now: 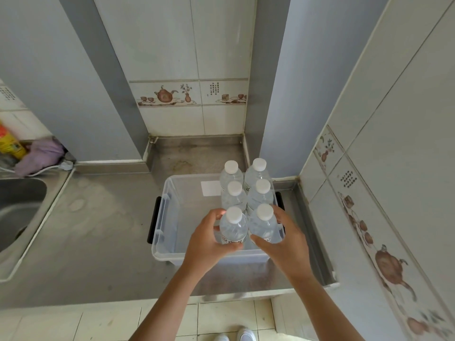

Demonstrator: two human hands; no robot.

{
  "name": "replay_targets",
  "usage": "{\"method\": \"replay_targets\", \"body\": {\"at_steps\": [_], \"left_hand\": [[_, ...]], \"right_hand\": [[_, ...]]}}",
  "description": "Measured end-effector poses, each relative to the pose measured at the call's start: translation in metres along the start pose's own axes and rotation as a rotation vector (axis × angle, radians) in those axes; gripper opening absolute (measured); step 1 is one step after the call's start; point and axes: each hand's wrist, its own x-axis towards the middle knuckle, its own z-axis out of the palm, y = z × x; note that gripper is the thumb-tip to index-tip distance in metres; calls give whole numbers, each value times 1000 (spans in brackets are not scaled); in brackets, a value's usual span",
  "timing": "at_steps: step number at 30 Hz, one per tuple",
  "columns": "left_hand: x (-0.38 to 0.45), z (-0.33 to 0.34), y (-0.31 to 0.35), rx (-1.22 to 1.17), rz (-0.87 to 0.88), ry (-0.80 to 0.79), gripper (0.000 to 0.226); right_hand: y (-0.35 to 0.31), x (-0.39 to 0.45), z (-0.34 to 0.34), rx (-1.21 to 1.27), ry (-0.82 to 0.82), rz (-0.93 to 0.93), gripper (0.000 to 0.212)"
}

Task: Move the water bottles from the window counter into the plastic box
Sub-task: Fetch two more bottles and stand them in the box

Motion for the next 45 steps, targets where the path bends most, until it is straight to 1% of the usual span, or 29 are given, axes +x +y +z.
{"method": "replay_targets", "body": {"at_steps": [3,6,18,23,26,30,34,36,39,42,45], "left_hand": [[1,2,-1,-53,-16,-3,81],[2,2,-3,-97,-17,-19,80],[0,11,0,-117,18,26,74],[2,6,1,-106,11,-31,80],[2,4,3,-90,6,-37,81],[-5,4,8,-13,49,-29,81],[-16,-2,16,11,93,-10,79],[-27,-7,23,71,130,20,77],[-47,-15,41,285,261,91,69],[-71,-15,61,474,441,154,67],[-101,-1,80,685,493,175,69]], "right_hand": [[-3,-5,3,-24,54,1,71],[-4,-8,5,-40,93,27,71],[-11,-13,1,5,109,92,74],[-19,-15,-4,-103,33,105,72],[-25,-17,-9,-172,-3,134,74],[-27,-28,-18,-251,28,135,76],[-31,-47,-29,-328,85,113,67],[-34,-60,-37,-337,121,101,61],[-34,-84,-55,-380,159,81,55],[-29,-115,-74,-566,192,28,51],[-26,-151,-97,-691,222,4,55]]}}
